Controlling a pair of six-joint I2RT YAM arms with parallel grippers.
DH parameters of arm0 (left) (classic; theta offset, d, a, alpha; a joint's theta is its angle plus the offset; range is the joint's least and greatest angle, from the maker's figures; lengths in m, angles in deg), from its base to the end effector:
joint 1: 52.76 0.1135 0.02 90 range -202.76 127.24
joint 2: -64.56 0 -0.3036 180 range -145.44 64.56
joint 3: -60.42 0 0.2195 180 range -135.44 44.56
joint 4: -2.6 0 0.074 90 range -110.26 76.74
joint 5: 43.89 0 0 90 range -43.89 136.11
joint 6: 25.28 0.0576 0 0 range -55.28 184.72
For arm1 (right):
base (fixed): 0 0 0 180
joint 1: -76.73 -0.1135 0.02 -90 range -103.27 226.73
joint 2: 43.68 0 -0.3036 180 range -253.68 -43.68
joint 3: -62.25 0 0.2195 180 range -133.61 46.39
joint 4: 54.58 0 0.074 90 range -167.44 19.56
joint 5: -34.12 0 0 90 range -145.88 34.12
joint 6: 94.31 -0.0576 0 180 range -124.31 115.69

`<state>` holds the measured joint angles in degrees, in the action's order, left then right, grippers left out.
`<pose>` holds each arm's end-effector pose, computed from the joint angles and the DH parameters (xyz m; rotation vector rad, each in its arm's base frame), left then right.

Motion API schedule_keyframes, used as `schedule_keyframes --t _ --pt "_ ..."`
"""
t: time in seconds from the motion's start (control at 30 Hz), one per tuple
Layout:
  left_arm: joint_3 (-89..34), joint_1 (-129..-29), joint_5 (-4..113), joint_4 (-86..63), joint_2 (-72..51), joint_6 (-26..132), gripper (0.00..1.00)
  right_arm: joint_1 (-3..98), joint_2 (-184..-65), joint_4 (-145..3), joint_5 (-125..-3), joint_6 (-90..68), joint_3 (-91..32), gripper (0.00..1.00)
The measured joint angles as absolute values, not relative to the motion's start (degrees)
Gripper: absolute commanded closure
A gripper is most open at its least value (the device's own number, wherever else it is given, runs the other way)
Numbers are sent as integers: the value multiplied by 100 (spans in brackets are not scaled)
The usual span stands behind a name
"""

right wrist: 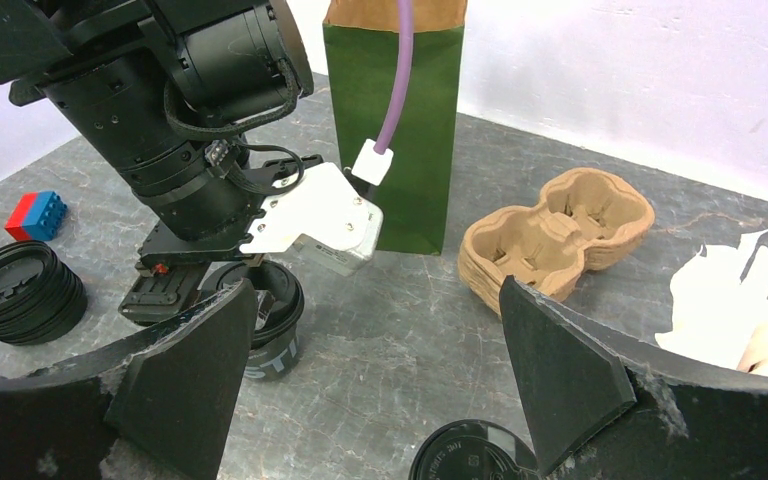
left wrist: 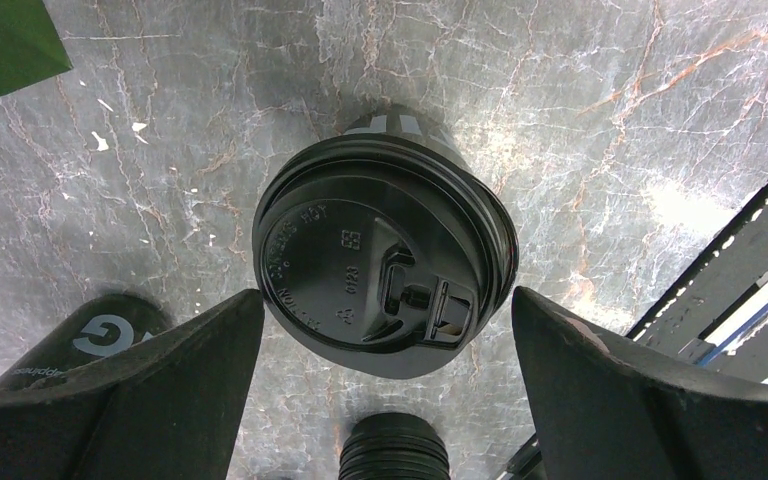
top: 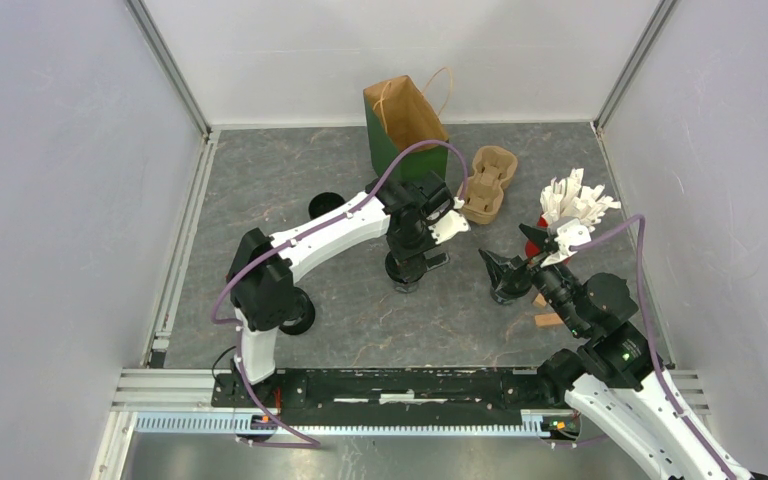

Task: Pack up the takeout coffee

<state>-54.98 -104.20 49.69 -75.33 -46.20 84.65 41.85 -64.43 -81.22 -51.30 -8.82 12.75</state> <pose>0.2367 -0.3027 0.2892 1.6854 2.3243 -0.2008 0.0517 0.0305 0.3315 -0.3445 1.5153 0.4844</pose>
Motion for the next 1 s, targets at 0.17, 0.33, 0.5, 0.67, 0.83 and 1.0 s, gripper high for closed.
schedule_keyframes --t 0.17,0.33,0.5,0.67,0.83,1.0 --pt "-5523 -10420 4973 -7557 -4620 8465 0 4185 -6437 -8122 -5130 -871 1277 2" --pt "-5525 -10420 5082 -7572 -4620 8465 0 4185 -6437 -8098 -5132 -871 1305 2" --pt "-5525 -10420 5117 -7574 -4618 8465 0 4185 -6437 -8083 -5134 -874 1320 2" --pt "-5525 -10420 5115 -7576 -4570 8462 0 4185 -6448 -8039 -5193 -922 1377 2" --pt "-5525 -10420 5093 -7568 -4293 8454 0 4185 -6502 -8024 -5237 -1097 1517 2" --pt "-5507 -10420 4927 -7397 -3873 8360 0 4185 -6522 -7884 -5237 -1411 1685 2"
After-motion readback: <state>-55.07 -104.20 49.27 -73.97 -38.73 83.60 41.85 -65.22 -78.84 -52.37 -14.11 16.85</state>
